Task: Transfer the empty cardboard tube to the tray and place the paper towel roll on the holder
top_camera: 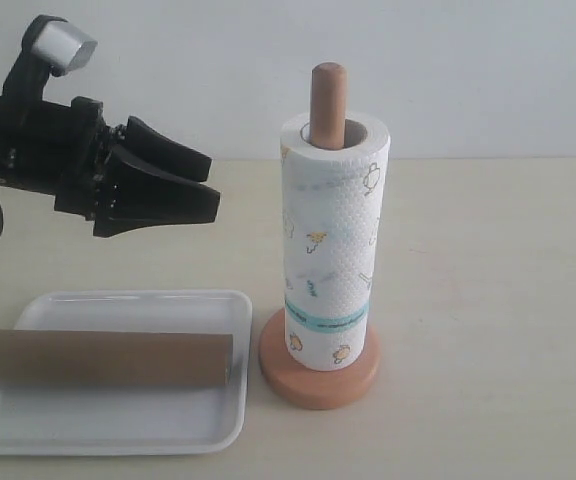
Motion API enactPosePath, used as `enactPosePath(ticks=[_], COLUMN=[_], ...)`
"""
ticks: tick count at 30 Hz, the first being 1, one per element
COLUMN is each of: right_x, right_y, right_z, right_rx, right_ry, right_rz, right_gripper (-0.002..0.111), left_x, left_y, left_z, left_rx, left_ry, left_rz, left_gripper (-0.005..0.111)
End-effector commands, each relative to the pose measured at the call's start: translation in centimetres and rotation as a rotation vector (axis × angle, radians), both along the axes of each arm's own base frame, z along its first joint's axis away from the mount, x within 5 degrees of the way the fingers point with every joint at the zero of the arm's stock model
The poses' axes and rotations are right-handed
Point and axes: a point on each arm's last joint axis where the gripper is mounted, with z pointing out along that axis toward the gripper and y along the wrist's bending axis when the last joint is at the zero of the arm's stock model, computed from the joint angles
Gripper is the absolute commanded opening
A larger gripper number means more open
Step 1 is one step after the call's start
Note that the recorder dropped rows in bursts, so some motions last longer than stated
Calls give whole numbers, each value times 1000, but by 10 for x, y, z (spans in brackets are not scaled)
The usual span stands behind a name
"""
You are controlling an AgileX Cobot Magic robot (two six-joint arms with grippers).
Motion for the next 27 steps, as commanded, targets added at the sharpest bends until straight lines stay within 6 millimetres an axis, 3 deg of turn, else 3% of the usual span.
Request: enactPosePath(ticks=[1,12,14,16,17,18,19,22,27], right_x=[0,0,0,0,0,0,0,0,0], right_y=[0,0,0,0,0,0,0,0,0], right_z=[1,1,1,1,1,1,1,1,1], right_rx=[-6,-6,-6,-6,-6,-6,-6,-6,-6], right_ry=[-12,-12,-12,-12,-12,-12,-12,-12,-12], right_rz=[-5,-5,-5,-5,-5,-5,-5,-5,-5], right_gripper=[0,0,0,0,0,0,0,0,0], left_x=[-1,2,2,2,2,2,2,-2,-28], left_y=[0,0,0,0,0,0,0,0,3], left_z=[4,8,8,8,8,8,8,4,-11], left_rx=[-29,-87,-91,-92,-93,-93,-97,-110,-192], left_ry=[58,172,205,229,228,228,229,234,180], left_rz=[27,86,96,102,102,102,104,109,152], left_gripper=[102,102,91,61,31,13,5,4,4])
